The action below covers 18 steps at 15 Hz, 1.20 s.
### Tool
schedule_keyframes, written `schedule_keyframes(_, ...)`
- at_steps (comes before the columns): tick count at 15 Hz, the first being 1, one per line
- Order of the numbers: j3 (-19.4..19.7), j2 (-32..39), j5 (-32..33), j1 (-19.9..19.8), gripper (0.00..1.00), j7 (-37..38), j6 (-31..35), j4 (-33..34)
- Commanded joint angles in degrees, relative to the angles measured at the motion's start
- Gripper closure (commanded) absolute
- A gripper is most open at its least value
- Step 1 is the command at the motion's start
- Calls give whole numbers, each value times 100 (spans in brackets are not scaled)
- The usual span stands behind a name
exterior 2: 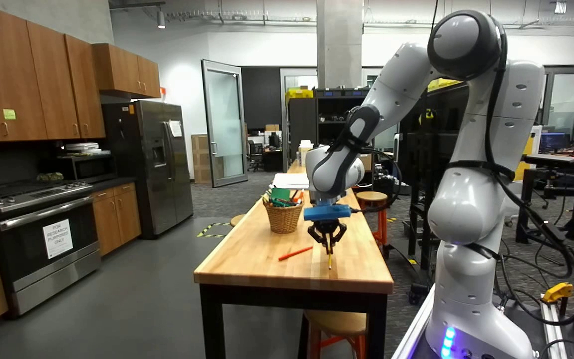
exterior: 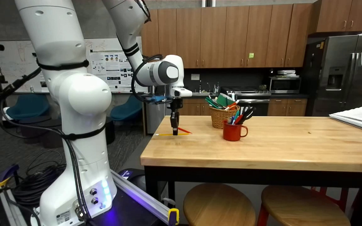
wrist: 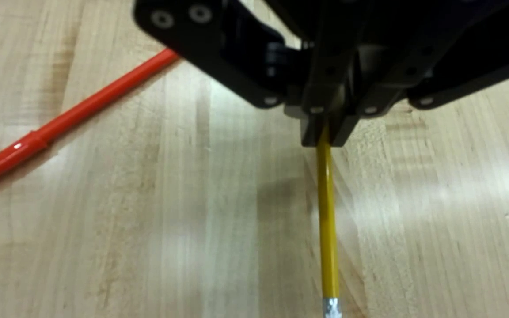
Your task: Place the pencil and pen side by side to each other
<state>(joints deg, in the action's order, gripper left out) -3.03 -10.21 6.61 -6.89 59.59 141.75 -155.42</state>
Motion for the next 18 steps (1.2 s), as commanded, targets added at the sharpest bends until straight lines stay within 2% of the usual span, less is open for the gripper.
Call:
schedule_keyframes(1, 53, 248, 37, 17, 98, 85, 132, 126)
schedule_keyframes(8, 124, 465, 10, 64, 98, 75, 218, 216)
schedule_keyframes(9, 132, 473, 13, 65, 95, 83, 224, 225)
schedule_keyframes(10, 142, 478, 7, 67, 72, 84, 225, 233)
schedule_keyframes(13, 159, 475, -5, 73, 56, 83, 222, 228)
schedule_keyframes(18, 167, 402, -10, 80, 23, 106, 256, 207)
